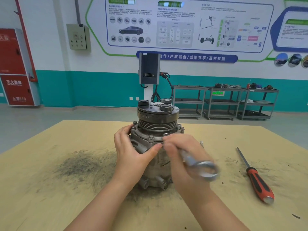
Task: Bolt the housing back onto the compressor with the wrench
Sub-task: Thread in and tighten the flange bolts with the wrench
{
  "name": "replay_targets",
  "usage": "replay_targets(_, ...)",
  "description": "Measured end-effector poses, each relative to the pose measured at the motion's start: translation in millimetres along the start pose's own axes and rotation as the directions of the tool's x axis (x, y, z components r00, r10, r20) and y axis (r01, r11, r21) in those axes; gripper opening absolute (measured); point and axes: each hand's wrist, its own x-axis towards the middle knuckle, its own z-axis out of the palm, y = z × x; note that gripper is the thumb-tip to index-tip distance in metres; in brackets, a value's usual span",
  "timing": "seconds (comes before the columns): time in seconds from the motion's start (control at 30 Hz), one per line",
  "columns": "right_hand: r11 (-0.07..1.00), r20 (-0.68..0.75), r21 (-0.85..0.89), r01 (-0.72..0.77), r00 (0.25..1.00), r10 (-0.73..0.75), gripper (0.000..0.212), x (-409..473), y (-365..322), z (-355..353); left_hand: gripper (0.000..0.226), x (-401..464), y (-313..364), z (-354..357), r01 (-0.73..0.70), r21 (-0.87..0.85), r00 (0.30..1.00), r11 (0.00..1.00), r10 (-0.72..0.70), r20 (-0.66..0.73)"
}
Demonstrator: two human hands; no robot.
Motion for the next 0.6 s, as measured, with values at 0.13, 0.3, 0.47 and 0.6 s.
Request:
replay_targets(0.13, 0.993, 0.115, -0.073, 0.092, 0.990, -0.083, 0.010, 2, -5, 3, 0.090, 1, -1, 0, -0.008, -0.025, 1.000, 1.000, 0.008, -0.007)
replay_targets(0.3, 0.909, -0.161, 0.271, -0.317, 0.916, 0.367, 0.009, 19, -8, -10, 0.096, 1, -1, -1, -0.017, 0.032, 1.000, 0.999, 0.018, -0.008)
replay_targets(0.47, 0.558, -0.090, 0.633, -0.536, 0.666, 0.741, 0.013, 33, 4, -20, 0.096, 0, 1, -2, -0.021, 0.051, 1.000, 0.998, 0.021, -0.007)
replay_targets(0.6, 0.480, -0.013, 0.672, -0.564, 0.639, 0.769, 0.012, 33, 11, -21, 0.098, 0, 3, -3, -0.005, 0.065, 1.000, 0.998, 0.004, 0.003)
